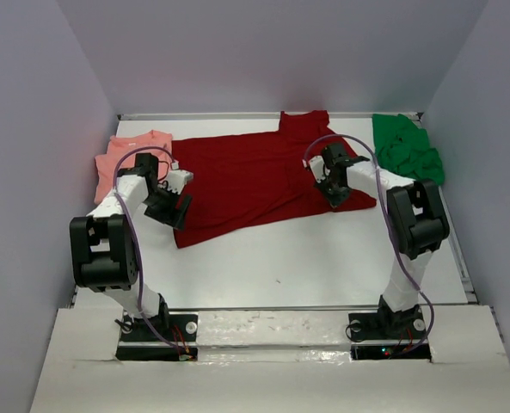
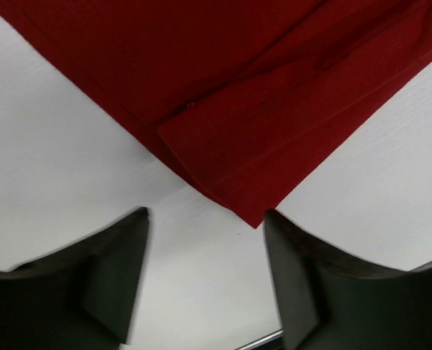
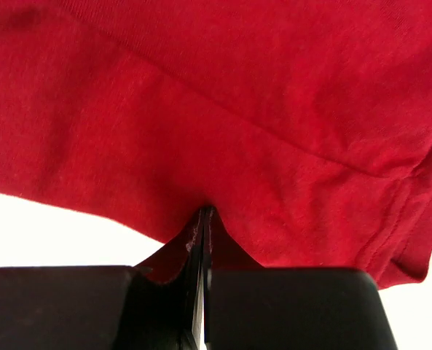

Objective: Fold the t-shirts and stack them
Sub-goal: Fold the tshirt

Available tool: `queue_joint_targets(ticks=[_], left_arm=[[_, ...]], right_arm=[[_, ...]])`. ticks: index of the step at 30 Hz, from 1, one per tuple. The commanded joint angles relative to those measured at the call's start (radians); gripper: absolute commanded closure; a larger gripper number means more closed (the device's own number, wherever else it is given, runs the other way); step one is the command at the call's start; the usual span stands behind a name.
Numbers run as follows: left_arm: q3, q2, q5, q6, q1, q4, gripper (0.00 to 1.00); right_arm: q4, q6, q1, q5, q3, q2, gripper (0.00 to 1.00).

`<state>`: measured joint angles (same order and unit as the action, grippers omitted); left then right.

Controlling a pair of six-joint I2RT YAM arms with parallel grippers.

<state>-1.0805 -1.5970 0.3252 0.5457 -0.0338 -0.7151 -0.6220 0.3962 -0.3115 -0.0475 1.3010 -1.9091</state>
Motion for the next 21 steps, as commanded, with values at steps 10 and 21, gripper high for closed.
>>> queue_joint_targets(ticks=[10,21], left_arm=[[-0.024,-0.014,0.032,-0.006,0.002,-0.081,0.49],[-0.022,-0.057,0.074,-0.006,0.006,-0.090,0.74]], right_arm=[[0.027,0.012,0.003,-0.034,0.086,-0.065,1.00],[0.027,0.016,0.003,-0.051,0.089,-0.054,1.00]])
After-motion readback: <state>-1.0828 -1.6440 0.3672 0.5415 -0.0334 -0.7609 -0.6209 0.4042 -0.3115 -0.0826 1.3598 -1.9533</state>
